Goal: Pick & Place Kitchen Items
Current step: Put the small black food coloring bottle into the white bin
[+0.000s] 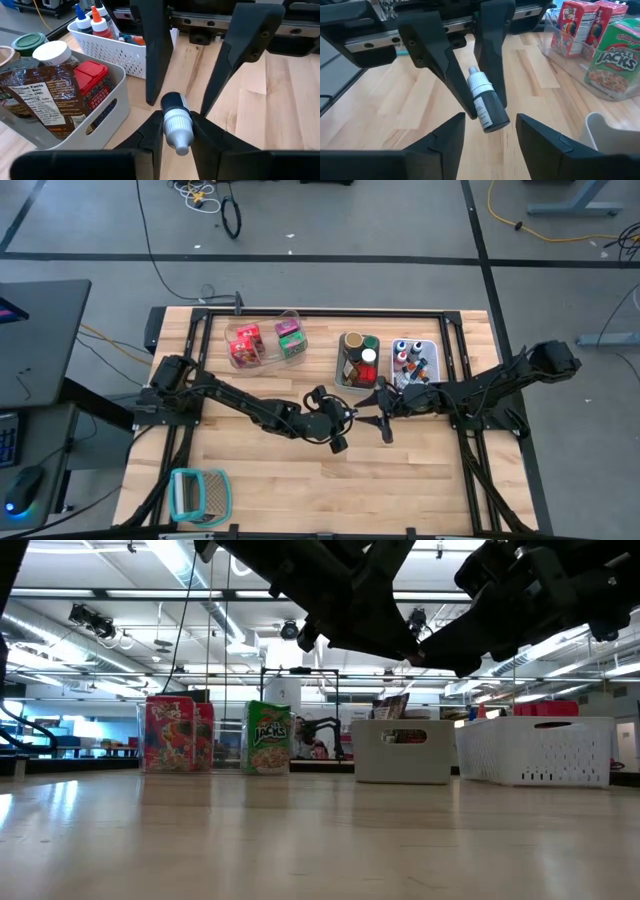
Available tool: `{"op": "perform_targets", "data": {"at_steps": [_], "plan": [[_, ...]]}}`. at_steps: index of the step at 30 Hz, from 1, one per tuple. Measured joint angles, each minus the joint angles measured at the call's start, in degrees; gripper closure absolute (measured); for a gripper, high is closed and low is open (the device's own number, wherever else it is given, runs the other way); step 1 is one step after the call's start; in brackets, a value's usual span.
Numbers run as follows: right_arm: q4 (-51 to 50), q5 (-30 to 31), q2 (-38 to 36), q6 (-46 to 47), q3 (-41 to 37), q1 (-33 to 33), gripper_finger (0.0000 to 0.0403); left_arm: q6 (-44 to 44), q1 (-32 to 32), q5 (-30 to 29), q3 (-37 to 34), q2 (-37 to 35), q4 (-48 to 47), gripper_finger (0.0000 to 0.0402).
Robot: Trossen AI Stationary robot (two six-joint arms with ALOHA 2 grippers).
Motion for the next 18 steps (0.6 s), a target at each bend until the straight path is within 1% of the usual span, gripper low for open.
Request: {"op": "perform_targets", "data": {"at_steps": [3, 11, 18], "plan": [[0.0, -0.4, 0.0, 0.0, 0.0, 0.0, 0.0225, 0.0, 0.0, 0.0, 0.0, 0.0, 0.0, 0.0315], [0.0, -0.7, 0.0, 0.3, 0.0, 0.0, 0.0284, 0.0, 0.0, 0.1, 0.0, 0.0, -0.1, 0.0316], [0.0, -0.8, 0.0, 0.0, 0.0, 0.0, 0.0306, -0.9, 0.0, 0.2, 0.0, 0.0, -0.2, 0.031]]}}
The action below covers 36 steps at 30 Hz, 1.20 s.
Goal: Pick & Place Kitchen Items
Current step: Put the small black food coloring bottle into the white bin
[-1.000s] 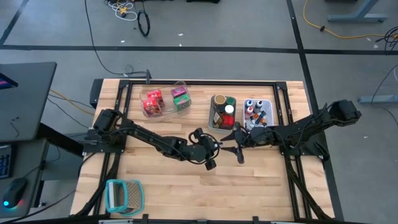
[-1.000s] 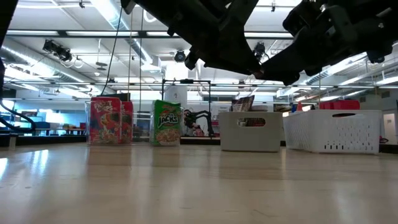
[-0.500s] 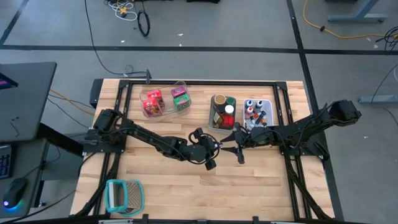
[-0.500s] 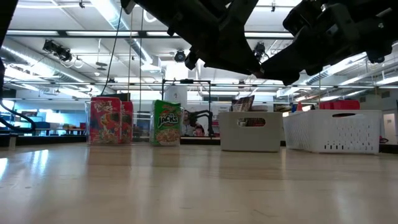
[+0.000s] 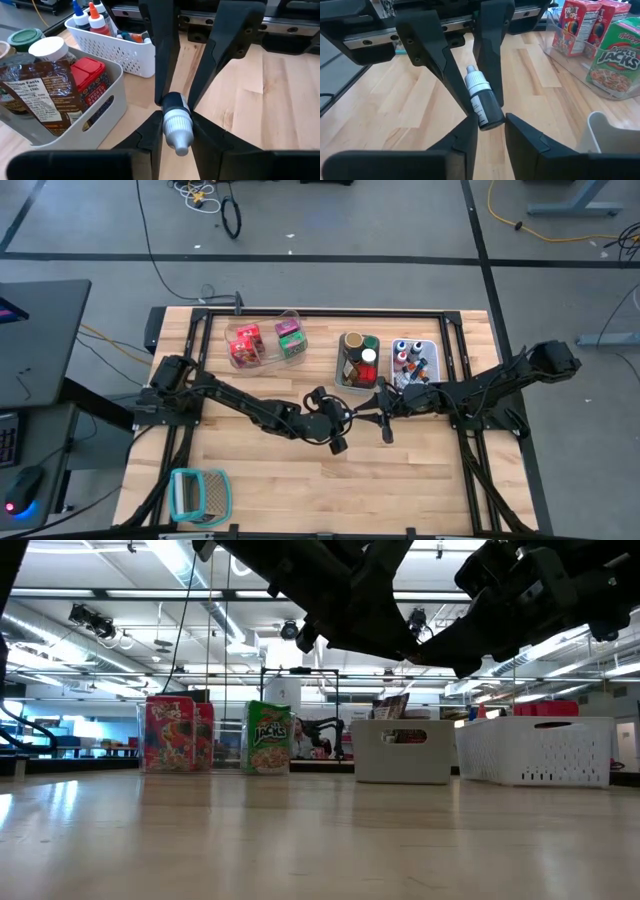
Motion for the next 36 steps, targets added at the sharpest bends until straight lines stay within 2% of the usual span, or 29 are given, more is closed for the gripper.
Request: {"op": "perform_targets", "data": {"at_steps": [7, 14, 22, 25, 29, 36], "plan": [[0.0, 0.0, 0.0, 0.0, 0.0, 0.0, 0.0309, -0.8, 0.0, 0.0, 0.0, 0.0, 0.0, 0.0306], [0.1, -0.1, 0.0, -0.2, 0.0, 0.0, 0.0309, -4.5, 0.0, 0.3, 0.0, 0.0, 0.0, 0.0272], [0.1, 0.4, 0.0, -2.2, 0.0, 0.0, 0.0309, -4.7, 0.0, 0.2, 0.0, 0.0, -0.1, 0.0228], [-0.9, 0.6, 0.0, -2.6, 0.0, 0.0, 0.0309, -6.3, 0.1, 1.8, 0.1, 0.0, 0.0, 0.0218], [-4.0, 1.8, 0.0, -2.6, 0.0, 0.0, 0.0309, -10.6, 0.1, 5.1, 0.1, 0.0, -1.6, 0.0212], [-8.0, 2.1, 0.0, -2.6, 0.0, 0.0, 0.0309, -14.5, 0.1, 4.9, 0.1, 0.0, -8.1, 0.0211]]}}
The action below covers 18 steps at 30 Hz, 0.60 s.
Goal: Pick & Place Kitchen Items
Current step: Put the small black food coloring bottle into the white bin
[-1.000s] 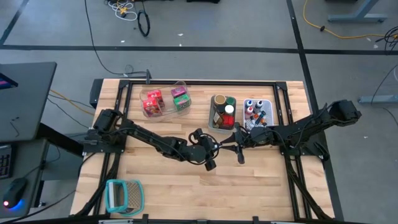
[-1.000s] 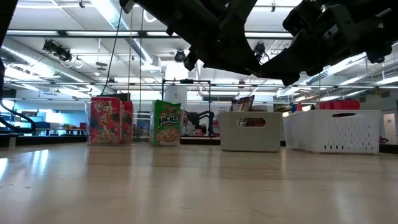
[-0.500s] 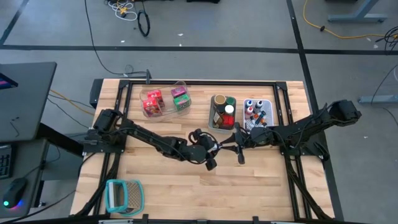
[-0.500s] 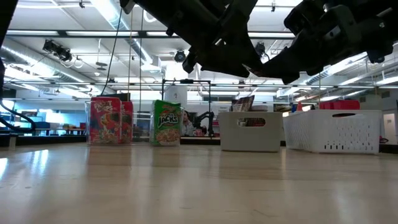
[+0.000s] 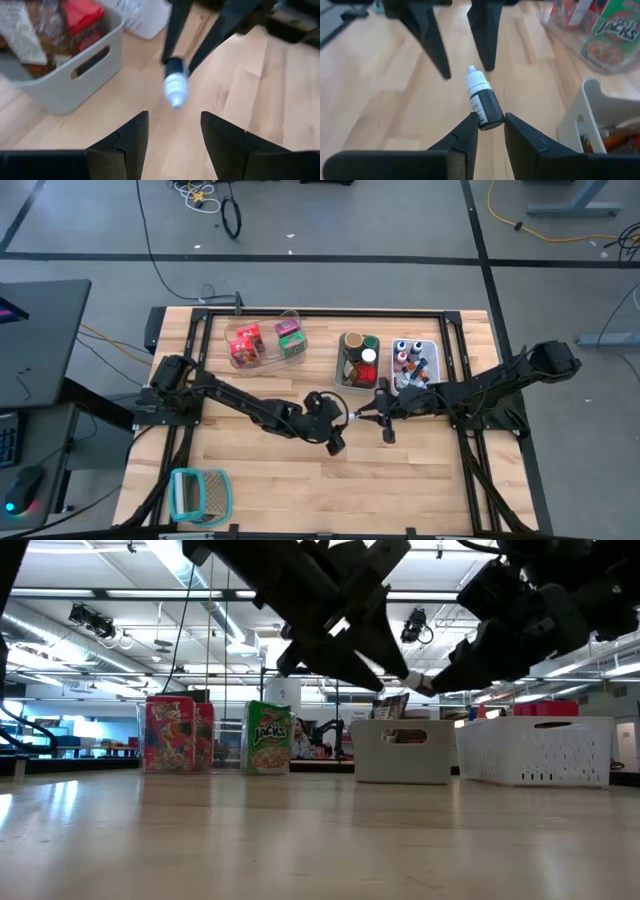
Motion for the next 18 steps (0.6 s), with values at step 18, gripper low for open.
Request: {"op": "perform_targets", "data": {"at_steps": [18], "plan": [[-31.9, 26.6, -18.6, 13.1, 0.0, 0.1, 0.0309, -3.7, -0.4, 4.1, 0.0, 0.3, -2.4, 0.0211]]}}
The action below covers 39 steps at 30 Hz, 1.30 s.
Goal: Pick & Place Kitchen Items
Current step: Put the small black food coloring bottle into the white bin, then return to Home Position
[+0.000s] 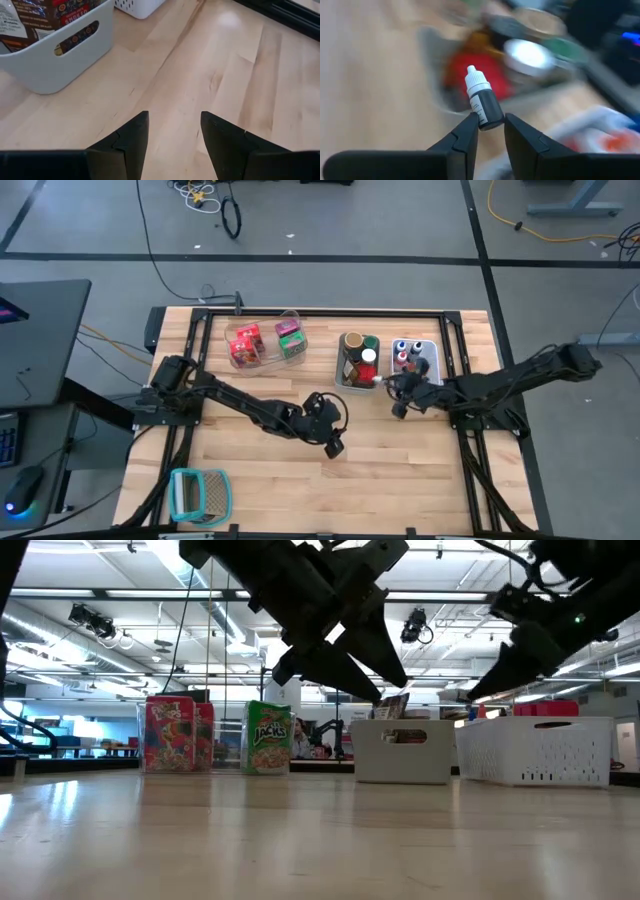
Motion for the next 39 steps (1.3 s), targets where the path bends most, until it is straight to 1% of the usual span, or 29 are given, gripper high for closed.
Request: {"op": "perform_targets", "data": {"at_steps": [5, 8, 10, 15, 20, 24, 30, 34, 39], "plan": [[-12.0, 13.6, -2.1, 10.1, 0.0, -0.1, 0.0309, 0.0, -0.2, -0.1, 0.0, 0.0, 0.3, 0.0211], [-17.2, 18.3, -2.1, 17.6, 0.0, -0.1, 0.0309, -0.4, -0.2, -0.1, 0.0, 0.0, 0.3, 0.0211], [-19.2, 19.8, -2.1, 21.7, 0.0, -0.3, 0.0309, -1.0, -0.2, -0.1, 0.0, 0.0, 0.3, 0.0211], [-21.2, 17.8, -2.1, 26.7, 0.0, -2.6, 0.0297, -1.0, -0.2, -0.1, 0.0, 0.0, 0.3, 0.0212], [-21.4, 16.0, -2.1, 29.3, 0.0, -5.5, 0.0276, -1.2, -0.2, -0.1, 0.0, 0.0, 0.3, 0.0212], [-21.4, 13.7, -2.1, 29.1, 0.0, -7.1, 0.0256, -1.2, -0.2, -0.1, 0.0, 0.0, 0.3, 0.0212], [-20.9, 13.5, -2.1, 27.5, 0.0, -7.8, 0.0225, -0.4, -0.2, -0.1, 0.0, 0.0, 0.3, 0.0212], [-16.6, 13.8, -2.0, 24.3, 0.0, -7.8, 0.0211, -0.4, -0.2, -0.1, 0.0, 0.0, 0.3, 0.0212], [-3.7, 12.6, -2.0, 16.5, 0.0, -7.8, 0.021, 0.0, -0.2, -0.3, 0.0, 0.0, 0.3, 0.0212]]}}
